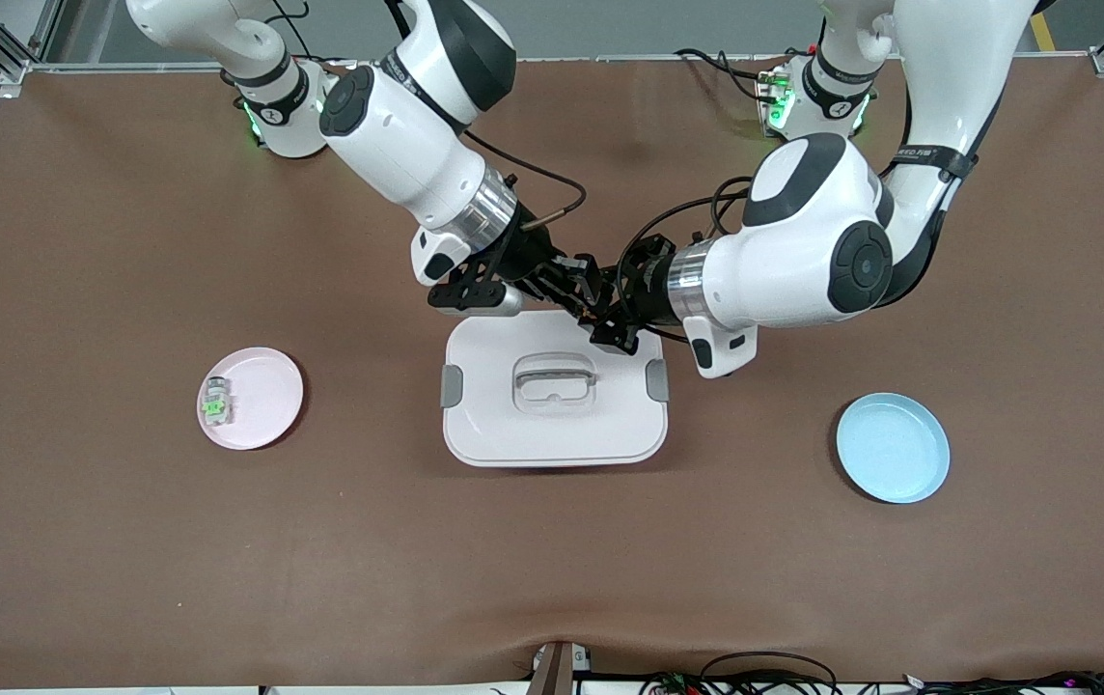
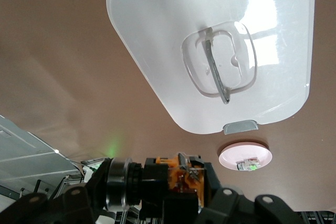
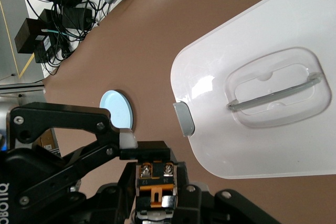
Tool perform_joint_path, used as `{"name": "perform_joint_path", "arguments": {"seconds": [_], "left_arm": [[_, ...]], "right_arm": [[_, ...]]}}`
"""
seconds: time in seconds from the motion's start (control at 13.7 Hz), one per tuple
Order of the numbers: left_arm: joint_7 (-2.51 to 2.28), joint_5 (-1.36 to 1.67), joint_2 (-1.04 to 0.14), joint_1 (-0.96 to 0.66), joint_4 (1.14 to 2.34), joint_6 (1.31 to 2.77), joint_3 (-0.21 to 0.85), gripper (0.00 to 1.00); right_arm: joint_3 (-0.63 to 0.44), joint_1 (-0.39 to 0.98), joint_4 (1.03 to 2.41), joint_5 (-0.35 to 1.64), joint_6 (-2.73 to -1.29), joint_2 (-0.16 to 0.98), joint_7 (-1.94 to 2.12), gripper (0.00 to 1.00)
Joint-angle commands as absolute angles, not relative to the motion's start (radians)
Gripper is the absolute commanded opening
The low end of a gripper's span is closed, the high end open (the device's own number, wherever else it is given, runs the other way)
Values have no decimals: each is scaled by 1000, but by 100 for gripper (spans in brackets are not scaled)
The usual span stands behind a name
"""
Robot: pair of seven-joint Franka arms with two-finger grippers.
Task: Transfer orange switch to right arm and place
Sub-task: 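Close the right gripper on the switch beside the left gripper, then open the left gripper and withdraw it while the right gripper carries switch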
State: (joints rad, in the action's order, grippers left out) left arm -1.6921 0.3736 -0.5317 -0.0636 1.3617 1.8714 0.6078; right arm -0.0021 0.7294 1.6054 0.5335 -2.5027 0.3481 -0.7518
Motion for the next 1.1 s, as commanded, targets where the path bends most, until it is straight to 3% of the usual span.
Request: {"name": "perform_joint_path", "arguments": {"seconds": [0.0,0.07,0.15,0.66,1.02], "left_arm": [[-1727,353,-531,-63,1344,1871,609,7],[-1727,353,-531,-61,1344,1871,609,38],[-1726,348,-529,-63,1344,1870,607,99],[-1723,255,-519,-68,1342,1867,609,100],[-1602,183,-466,14,1338,1858,609,100]], "right_arm": [[-8,739,1591,531,-2491,359,-773,0],[-8,739,1591,531,-2491,359,-773,0],[-8,739,1591,531,-2493,360,-773,0],[-8,736,1585,523,-2487,360,-766,0],[-8,729,1585,496,-2464,362,-642,0]]}}
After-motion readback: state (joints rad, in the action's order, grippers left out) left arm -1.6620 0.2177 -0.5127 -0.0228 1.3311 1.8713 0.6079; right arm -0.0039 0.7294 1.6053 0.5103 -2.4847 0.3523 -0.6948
